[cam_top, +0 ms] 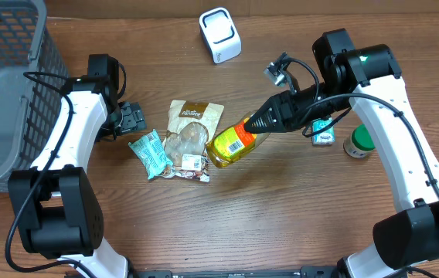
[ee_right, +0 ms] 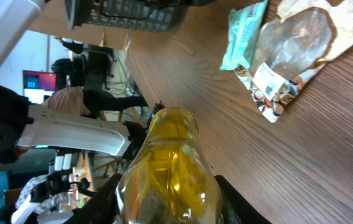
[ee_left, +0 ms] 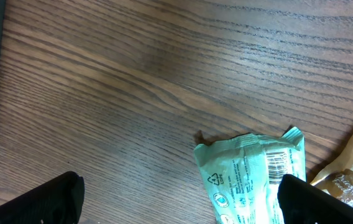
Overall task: Scan the item barcode
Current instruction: 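Lift the yellow oil bottle and tilt it with the right gripper, then carry the oil bottle up to the white scanner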
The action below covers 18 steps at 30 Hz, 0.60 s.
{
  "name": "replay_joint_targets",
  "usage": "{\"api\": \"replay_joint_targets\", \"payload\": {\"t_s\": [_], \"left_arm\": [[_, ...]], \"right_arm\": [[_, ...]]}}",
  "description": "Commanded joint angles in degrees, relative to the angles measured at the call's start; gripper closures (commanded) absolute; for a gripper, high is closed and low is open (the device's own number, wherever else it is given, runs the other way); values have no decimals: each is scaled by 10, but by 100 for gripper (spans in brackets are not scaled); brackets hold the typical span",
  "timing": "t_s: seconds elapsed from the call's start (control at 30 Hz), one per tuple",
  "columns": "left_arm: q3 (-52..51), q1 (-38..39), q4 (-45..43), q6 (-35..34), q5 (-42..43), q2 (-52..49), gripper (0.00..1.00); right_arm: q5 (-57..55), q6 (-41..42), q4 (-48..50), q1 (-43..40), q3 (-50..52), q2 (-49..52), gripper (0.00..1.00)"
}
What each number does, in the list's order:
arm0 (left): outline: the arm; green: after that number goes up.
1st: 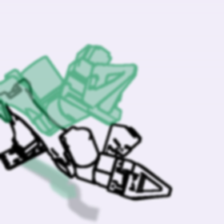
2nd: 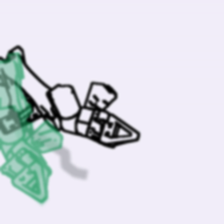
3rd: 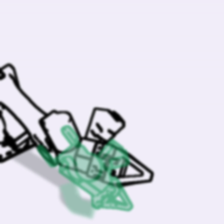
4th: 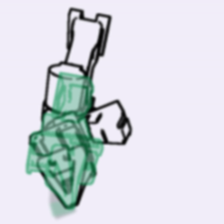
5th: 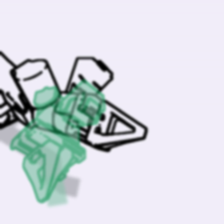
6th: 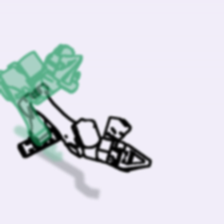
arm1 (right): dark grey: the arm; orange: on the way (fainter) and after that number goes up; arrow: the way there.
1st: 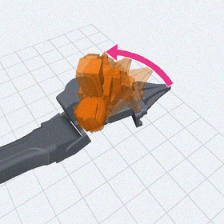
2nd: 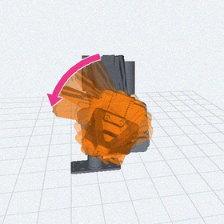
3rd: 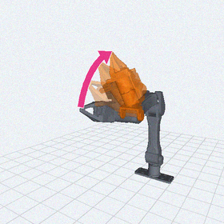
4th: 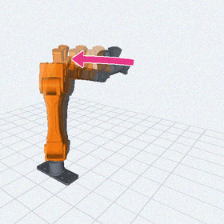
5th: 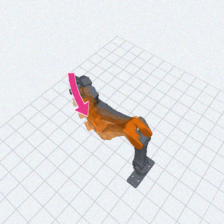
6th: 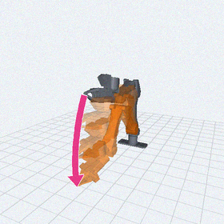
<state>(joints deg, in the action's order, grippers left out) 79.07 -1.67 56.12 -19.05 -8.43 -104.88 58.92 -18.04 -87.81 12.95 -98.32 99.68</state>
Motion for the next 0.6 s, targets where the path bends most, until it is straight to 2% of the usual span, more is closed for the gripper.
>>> {"api": "replay_joint_targets", "payload": {"t_s": [0.0, 0.17, 0.27, 0.4, 0.57], "left_arm": [[-2, -4, 1, 9, -3, 17, 0], [-2, -4, 2, 9, -3, 17, 0], [-2, -4, 1, 9, -3, 17, 0], [-2, -4, 2, 9, -3, 17, 0], [-2, -4, 2, 9, -3, 17, 0]], "right_arm": [[21, -5, 9, 0, -4, -17, 68], [-127, 0, 37, 3, -3, -16, 68], [-265, 61, 63, 12, -3, -11, 70], [-388, 121, 138, 26, -3, 1, 71], [-506, 134, 260, 43, -18, 3, 72]]}}
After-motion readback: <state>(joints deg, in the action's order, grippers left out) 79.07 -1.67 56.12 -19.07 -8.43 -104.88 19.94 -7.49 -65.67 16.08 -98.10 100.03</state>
